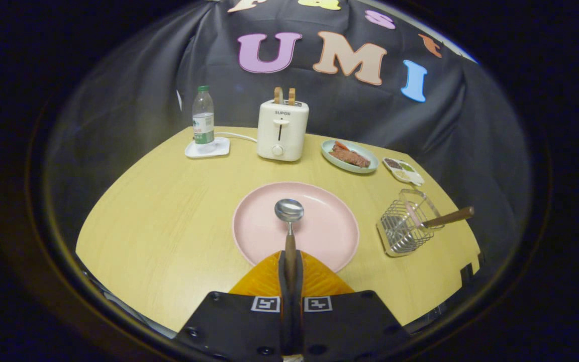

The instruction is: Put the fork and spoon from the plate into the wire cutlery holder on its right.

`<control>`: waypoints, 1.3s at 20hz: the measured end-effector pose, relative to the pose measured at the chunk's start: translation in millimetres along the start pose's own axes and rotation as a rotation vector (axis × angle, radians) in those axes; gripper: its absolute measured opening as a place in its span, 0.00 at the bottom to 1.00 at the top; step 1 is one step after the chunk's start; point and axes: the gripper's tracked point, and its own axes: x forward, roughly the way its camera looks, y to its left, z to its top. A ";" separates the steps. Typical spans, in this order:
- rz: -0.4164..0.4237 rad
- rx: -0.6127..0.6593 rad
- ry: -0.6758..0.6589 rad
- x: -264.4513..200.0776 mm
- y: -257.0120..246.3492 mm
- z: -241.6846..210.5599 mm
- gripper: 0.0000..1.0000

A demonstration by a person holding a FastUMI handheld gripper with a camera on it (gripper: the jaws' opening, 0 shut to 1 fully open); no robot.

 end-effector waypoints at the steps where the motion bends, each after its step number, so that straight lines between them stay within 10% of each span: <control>1: -0.013 0.001 0.008 -2.4 -4.7 5.9 0.03; 12: -0.222 0.327 0.105 -33.7 -69.8 88.4 0.04; 26: -0.488 0.873 0.446 -2.8 -162.5 69.4 0.04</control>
